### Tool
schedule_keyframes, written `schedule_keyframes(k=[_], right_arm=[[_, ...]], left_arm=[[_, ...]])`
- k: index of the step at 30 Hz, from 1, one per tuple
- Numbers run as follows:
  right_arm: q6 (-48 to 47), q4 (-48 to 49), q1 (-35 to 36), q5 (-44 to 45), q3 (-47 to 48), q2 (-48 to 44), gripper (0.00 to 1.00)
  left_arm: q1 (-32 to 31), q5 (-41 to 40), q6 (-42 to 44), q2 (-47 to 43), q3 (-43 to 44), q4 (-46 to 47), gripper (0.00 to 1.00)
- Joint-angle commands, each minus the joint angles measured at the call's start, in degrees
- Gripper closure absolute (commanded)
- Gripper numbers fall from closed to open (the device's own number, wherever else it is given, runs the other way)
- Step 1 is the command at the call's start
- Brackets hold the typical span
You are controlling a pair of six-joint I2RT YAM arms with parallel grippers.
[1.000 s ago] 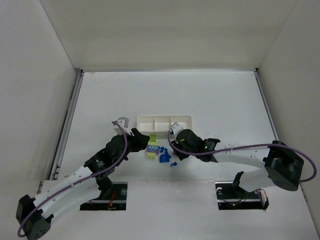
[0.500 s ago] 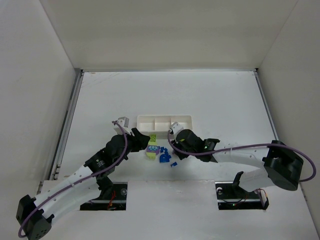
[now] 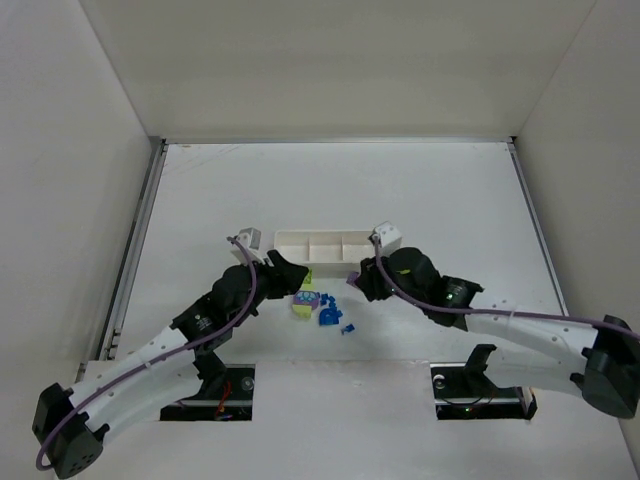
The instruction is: Sort the legos into containers by color
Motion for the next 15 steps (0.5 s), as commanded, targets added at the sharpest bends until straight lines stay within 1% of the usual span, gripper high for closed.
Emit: schedule_keyframes(k=[1,5,8,12,15], right_arm=[[7.05,8.07,-3.45,-2.83,-1.48,-5.44,0.72],[18.74,14.04,-8.28,-7.06,-3.77,-9.05,0.72],[26.04,20.28,-9.61,-9.69,-5.0,-9.58,0.73],[36.32,28.19,-11.36,-13.38,-5.27,-7.31,0.73],[42.91,32.76,-12.77,-15.85,-5.27,-4.58,0.72]], left_arm=[[-1.19,2.43,-1.79,1.6,3.03,7.67,0.49],[-2.08,4.27,-5.65,3.28,2.42,15.06,0.48],[-2.87,5.07,-7.41,4.77,1.72,20.94,0.46],[-4.27,5.24,-7.95,6.97,-0.04,30.17,0.38],[-5.5,4.63,-7.51,7.93,-1.62,35.28,0.32]])
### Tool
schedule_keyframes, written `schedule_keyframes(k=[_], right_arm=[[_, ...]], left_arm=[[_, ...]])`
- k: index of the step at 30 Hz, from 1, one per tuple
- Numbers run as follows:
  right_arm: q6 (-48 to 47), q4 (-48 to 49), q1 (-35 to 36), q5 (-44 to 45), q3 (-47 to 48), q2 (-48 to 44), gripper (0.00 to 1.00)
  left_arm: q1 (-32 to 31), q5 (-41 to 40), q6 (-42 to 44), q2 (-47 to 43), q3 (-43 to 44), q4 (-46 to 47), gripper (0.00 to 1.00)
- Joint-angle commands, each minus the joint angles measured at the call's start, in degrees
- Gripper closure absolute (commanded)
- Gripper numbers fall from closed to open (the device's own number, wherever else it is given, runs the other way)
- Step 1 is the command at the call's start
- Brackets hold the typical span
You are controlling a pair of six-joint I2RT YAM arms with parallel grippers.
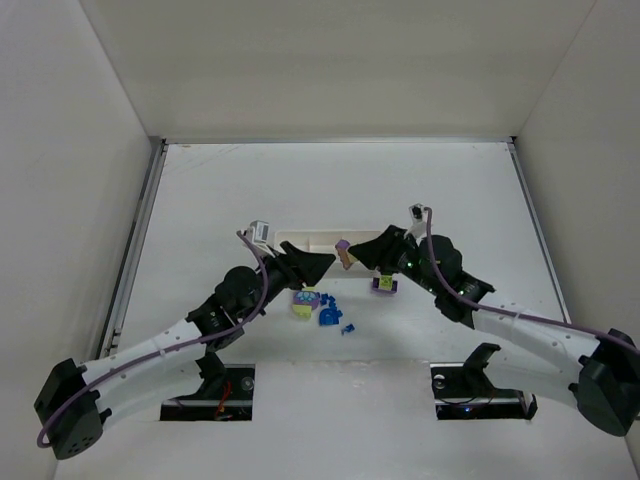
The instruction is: Sort the legos into containers by color
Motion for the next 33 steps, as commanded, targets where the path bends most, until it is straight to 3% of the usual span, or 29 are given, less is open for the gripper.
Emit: schedule_keyframes(k=[1,21,28,33], right_arm=[[13.02,12.44,-1.58,-5.07,-0.11,2.31,0.72],[36.68,36.53,-3.52,-8.42,-7.14,6.97,0.72],[39.06,40.85,-3.52,-8.69,-7.84,8.99,0.71],[39.77,42.78,-3.52,-8.86,-8.63,10.14,0.71]], left_arm=[[-1.29,0.35,-0.64,0.92,-1.58,12.25,0.3],[1.26,0.34,0.06,7.42,-1.67,19.73,0.32],[1.52,1.14,0.24,10.33,-0.18,22.71,0.37],[1.44,1.67,0.15,11.47,0.44,23.86,0.48]])
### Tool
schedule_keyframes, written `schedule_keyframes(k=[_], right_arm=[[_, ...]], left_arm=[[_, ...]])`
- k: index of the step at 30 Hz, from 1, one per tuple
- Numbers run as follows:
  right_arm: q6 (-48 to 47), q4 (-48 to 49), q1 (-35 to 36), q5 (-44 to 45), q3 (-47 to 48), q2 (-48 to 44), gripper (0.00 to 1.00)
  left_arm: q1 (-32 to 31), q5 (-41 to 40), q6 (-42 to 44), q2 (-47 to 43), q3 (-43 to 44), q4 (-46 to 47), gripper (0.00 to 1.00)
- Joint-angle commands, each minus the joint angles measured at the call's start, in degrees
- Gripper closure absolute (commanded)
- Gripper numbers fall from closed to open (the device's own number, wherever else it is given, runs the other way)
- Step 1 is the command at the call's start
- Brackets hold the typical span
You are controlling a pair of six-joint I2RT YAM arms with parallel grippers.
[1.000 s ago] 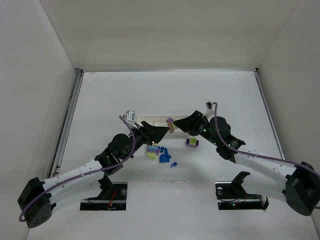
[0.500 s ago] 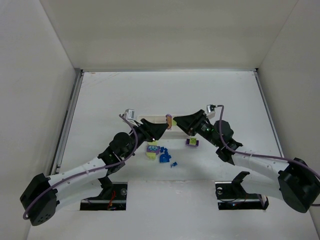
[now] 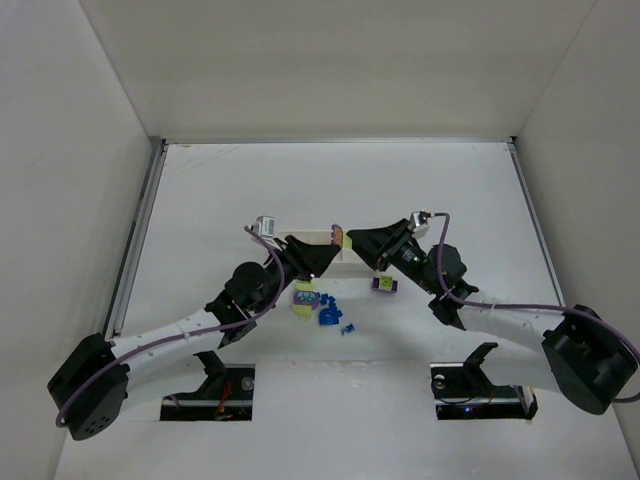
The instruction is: Sort the legos into containers by color
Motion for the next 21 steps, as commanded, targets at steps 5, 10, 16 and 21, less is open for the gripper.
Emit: schedule_keyframes(k=[5,10,16,21], right_arm=[[3.86,10.75,0.0,-1.5,-1.12,3.37,0.72],[7.2,17.95,0.0,-2.11,-1.47,7.76,0.72],[9.49,23.85,0.0,-2.38,-2.17,13.04,0.72],[9.23,25.0,-0.26,-2.64,-1.91,14.54,0.73]], left_arm=[[-0.23,1.32,-0.58,2.06,2.14,8.64,0.53],[-0.41,1.4,-1.28,3.99,2.49,11.02,0.55],[0.21,0.7,-1.37,2.68,1.7,10.5,0.66],[0.74,0.26,-1.37,0.83,0.3,10.14,0.69]])
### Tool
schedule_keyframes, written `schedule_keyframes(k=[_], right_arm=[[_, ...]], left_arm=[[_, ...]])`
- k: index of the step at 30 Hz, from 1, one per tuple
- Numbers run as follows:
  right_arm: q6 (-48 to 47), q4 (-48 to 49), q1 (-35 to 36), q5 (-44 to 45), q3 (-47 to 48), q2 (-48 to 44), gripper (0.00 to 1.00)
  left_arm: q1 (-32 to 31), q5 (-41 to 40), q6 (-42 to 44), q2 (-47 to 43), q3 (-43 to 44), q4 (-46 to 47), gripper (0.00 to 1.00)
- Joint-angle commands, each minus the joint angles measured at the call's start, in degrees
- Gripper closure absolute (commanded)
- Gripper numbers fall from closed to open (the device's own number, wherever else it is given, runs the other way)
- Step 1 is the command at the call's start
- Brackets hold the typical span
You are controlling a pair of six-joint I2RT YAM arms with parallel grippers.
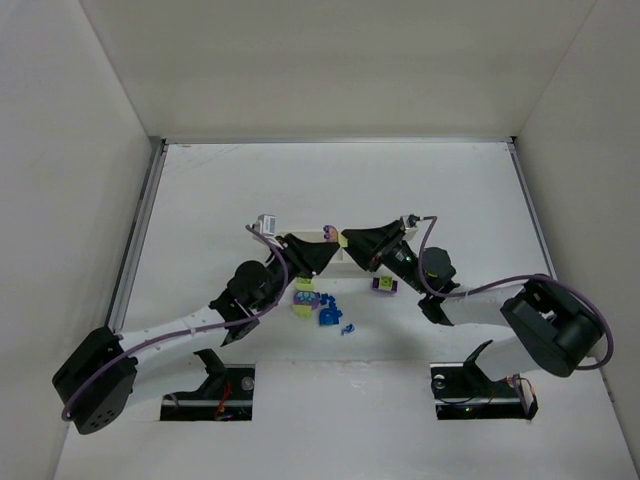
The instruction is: Sort the legos into containers by color
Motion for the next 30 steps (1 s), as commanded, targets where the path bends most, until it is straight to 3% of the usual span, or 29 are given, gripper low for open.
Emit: schedule_keyframes(k=[1,12,19,23,27,30], right_arm=[[0.35,5.76,-0.4,-0.89,-0.34,0.49,0.73],[-2.81,2.34,-4.44,-1.77,-3.76,-4.17,0.75],[-9.48,-7.66,-4.27,-0.81,-3.24,-9.87,0.75],[-18.34,-15.14,-1.12,1.39,0.97,-13.66,0.6],[-27.4,-17.79,4.6,3.32,5.19,-16.56,0.3],[-30.05,-19.28,5.58,2.27,7.48,-16.04,0.22]], left_arm=[[0.46,0.09,-0.95,-2.77,0.32,5.05,0.7],[2.48,0.53,-0.25,-11.38,-1.96,-2.5,0.8],[6.34,1.05,0.63,-17.45,-2.76,-10.76,0.8],[6.44,2.19,0.19,-17.46,-2.59,-12.09,0.8],[5.03,2.37,-1.91,-16.49,-2.15,-11.13,0.8],[4.41,3.51,-4.2,-16.14,-1.18,-10.86,0.8]])
